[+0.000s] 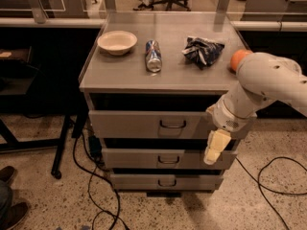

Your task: Open top drawer

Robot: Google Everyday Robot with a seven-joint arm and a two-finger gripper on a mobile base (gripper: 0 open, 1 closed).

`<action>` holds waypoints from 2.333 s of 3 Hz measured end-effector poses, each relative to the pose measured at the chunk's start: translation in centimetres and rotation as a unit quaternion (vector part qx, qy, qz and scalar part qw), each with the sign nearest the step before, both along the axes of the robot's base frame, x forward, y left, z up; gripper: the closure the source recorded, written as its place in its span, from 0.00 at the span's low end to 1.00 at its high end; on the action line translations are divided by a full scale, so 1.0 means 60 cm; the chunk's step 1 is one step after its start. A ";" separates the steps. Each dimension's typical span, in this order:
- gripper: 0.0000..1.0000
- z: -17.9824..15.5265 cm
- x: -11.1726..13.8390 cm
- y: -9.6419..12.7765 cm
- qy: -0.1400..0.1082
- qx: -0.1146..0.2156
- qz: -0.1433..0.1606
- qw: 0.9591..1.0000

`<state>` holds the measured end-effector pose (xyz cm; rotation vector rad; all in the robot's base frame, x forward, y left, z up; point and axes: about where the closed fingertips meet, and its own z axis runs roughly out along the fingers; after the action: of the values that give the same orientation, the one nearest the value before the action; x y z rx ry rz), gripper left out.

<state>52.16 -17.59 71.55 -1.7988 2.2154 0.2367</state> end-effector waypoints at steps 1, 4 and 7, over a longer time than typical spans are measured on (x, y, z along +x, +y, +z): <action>0.00 -0.015 0.024 -0.004 0.003 -0.004 -0.006 1.000; 0.00 -0.045 0.068 -0.008 0.005 -0.021 -0.014 1.000; 0.00 -0.083 0.055 0.021 0.018 -0.045 0.005 0.999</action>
Offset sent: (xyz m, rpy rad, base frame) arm 0.0454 -0.0104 -0.0189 -0.0326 -0.0055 -0.0391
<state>55.47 -16.35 66.54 -1.8662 2.2763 0.1756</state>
